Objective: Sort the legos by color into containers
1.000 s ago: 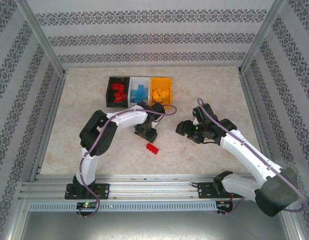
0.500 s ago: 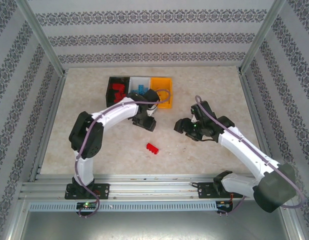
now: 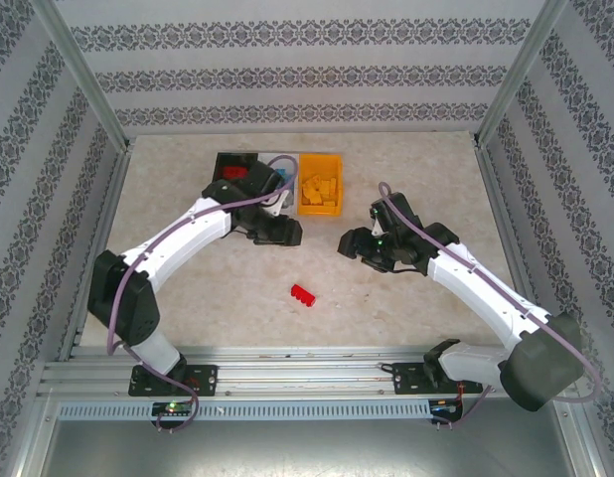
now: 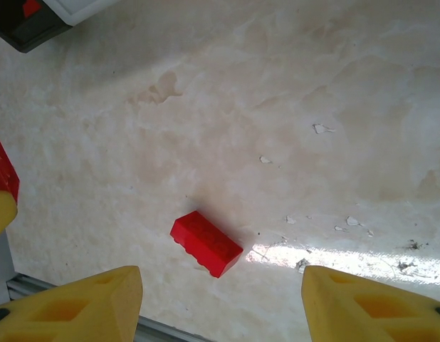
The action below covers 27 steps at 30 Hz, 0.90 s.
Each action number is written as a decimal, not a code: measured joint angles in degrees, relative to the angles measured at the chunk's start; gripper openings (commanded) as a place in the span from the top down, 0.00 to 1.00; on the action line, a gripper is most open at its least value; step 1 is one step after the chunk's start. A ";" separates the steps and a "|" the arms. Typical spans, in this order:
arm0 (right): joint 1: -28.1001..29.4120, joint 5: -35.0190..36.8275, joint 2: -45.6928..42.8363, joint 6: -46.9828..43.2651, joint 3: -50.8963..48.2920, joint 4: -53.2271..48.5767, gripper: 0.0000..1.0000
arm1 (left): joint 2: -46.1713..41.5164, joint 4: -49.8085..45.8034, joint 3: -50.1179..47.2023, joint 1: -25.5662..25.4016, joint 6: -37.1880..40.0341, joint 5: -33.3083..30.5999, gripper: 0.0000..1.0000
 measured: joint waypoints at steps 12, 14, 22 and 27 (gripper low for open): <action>1.64 0.09 0.74 0.04 0.28 0.22 0.38 | -7.10 19.61 -14.78 5.09 -20.90 12.46 0.46; 1.97 0.09 0.85 0.02 0.39 0.24 0.38 | -8.07 20.13 -14.69 6.80 -21.68 13.05 0.46; 2.60 0.04 0.85 0.02 0.74 0.17 0.38 | -9.16 20.04 -12.20 14.03 -22.12 14.73 0.46; 2.62 0.02 0.85 0.02 0.74 0.13 0.38 | -9.09 19.32 -9.20 16.37 -21.79 15.15 0.46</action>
